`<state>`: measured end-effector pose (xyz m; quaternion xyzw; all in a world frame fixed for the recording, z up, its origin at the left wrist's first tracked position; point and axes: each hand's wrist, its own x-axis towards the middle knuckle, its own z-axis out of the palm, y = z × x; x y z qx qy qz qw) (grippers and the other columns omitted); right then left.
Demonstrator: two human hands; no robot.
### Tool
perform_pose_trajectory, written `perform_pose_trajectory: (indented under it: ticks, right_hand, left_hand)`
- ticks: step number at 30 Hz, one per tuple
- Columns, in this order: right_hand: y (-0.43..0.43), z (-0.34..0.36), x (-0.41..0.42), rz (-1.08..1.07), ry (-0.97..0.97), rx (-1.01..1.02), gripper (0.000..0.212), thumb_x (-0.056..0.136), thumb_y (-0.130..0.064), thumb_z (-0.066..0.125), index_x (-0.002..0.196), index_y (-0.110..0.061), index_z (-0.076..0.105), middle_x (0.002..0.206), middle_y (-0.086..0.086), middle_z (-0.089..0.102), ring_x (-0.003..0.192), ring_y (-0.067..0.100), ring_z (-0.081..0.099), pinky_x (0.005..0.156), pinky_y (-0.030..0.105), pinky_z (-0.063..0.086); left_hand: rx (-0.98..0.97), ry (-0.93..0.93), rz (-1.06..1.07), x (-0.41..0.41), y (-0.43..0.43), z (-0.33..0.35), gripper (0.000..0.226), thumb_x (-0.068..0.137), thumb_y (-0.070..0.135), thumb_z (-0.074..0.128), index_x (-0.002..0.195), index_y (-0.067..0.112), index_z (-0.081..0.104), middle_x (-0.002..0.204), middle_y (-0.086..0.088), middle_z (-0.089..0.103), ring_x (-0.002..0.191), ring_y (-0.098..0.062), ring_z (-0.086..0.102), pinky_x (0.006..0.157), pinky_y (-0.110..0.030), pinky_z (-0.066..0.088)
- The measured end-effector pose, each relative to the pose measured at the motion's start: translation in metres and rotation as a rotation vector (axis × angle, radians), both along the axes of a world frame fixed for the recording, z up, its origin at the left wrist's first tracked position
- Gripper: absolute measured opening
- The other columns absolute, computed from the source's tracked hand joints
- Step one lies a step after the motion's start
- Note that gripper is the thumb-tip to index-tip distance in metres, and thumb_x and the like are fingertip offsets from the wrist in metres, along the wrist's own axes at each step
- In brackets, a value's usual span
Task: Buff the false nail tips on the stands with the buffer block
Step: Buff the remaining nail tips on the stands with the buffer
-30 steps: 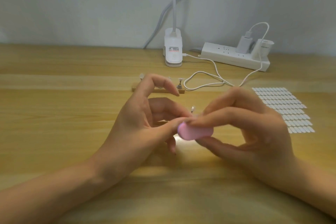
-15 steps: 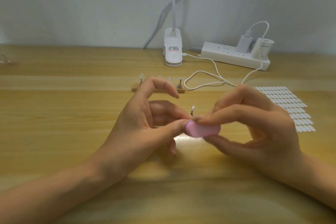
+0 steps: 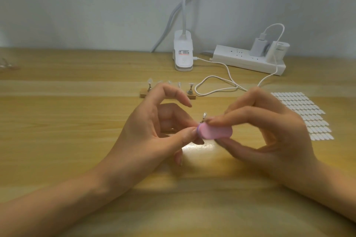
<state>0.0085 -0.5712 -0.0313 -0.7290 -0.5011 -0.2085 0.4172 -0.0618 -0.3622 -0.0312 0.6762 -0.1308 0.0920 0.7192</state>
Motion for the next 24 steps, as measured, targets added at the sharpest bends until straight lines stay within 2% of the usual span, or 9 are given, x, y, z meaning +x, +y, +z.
perform_pose_trajectory:
  ticks: [3, 7, 10, 14, 17, 20, 24]
  right_hand:
    - [-0.0040, 0.0034, 0.0011, -0.065, 0.037, 0.032, 0.024, 0.085, -0.023, 0.075, 0.108, -0.024, 0.069, 0.092, 0.005, 0.058, 0.085, 0.020, 0.061, 0.074, 0.038, 0.049]
    - [0.0004, 0.0011, -0.0015, -0.015, -0.025, -0.005, 0.024, 0.085, -0.023, 0.074, 0.108, -0.028, 0.066, 0.091, 0.001, 0.058, 0.083, 0.014, 0.061, 0.074, 0.029, 0.050]
    - [-0.0028, 0.0035, 0.0011, -0.060, 0.031, 0.042, 0.026, 0.084, -0.022, 0.075, 0.109, -0.025, 0.067, 0.090, 0.006, 0.057, 0.083, 0.021, 0.060, 0.074, 0.039, 0.050]
    - [-0.0028, -0.0001, 0.0003, -0.016, -0.010, -0.011, 0.024, 0.085, -0.021, 0.075, 0.107, -0.025, 0.067, 0.090, 0.002, 0.057, 0.082, 0.015, 0.060, 0.074, 0.029, 0.050]
    - [-0.0052, 0.0010, 0.0025, -0.049, 0.036, 0.037, 0.026, 0.084, -0.022, 0.076, 0.108, -0.024, 0.068, 0.090, 0.006, 0.056, 0.083, 0.023, 0.060, 0.073, 0.040, 0.049]
    - [-0.0041, -0.0009, 0.0012, -0.005, 0.000, 0.006, 0.025, 0.085, -0.022, 0.075, 0.108, -0.028, 0.067, 0.089, 0.002, 0.055, 0.083, 0.019, 0.060, 0.074, 0.033, 0.049]
    - [-0.0056, 0.0012, 0.0040, -0.047, 0.053, 0.049, 0.026, 0.084, -0.021, 0.076, 0.109, -0.025, 0.068, 0.091, 0.002, 0.056, 0.084, 0.024, 0.059, 0.074, 0.042, 0.049]
  left_hand:
    - [0.022, 0.006, 0.025, -0.0005, 0.0009, 0.0006, 0.036, 0.076, 0.009, 0.080, 0.094, 0.024, 0.053, 0.073, -0.004, 0.071, 0.068, -0.022, 0.072, 0.042, -0.022, 0.045]
    - [0.051, 0.006, -0.010, -0.0014, -0.0001, 0.0009, 0.036, 0.074, 0.014, 0.080, 0.093, 0.025, 0.052, 0.073, -0.004, 0.070, 0.067, -0.020, 0.072, 0.041, -0.021, 0.044]
    - [0.057, 0.002, -0.005, -0.0037, -0.0003, 0.0017, 0.034, 0.075, 0.017, 0.078, 0.094, 0.025, 0.051, 0.074, -0.004, 0.071, 0.068, -0.021, 0.072, 0.041, -0.021, 0.044]
    - [0.056, -0.004, -0.001, -0.0023, -0.0002, 0.0022, 0.035, 0.076, 0.011, 0.079, 0.093, 0.024, 0.051, 0.073, -0.003, 0.070, 0.065, -0.020, 0.071, 0.040, -0.021, 0.043]
    - [0.072, -0.015, 0.015, -0.0029, -0.0003, 0.0020, 0.035, 0.078, 0.009, 0.080, 0.093, 0.023, 0.052, 0.074, -0.005, 0.071, 0.066, -0.020, 0.072, 0.040, -0.020, 0.043]
    - [0.076, -0.021, 0.009, -0.0028, -0.0006, 0.0019, 0.035, 0.077, 0.012, 0.080, 0.092, 0.024, 0.051, 0.073, -0.004, 0.070, 0.065, -0.019, 0.071, 0.041, -0.019, 0.043]
    - [0.085, -0.021, 0.006, -0.0037, -0.0015, 0.0021, 0.033, 0.076, 0.017, 0.079, 0.091, 0.024, 0.049, 0.075, -0.004, 0.072, 0.067, -0.020, 0.072, 0.041, -0.020, 0.043]
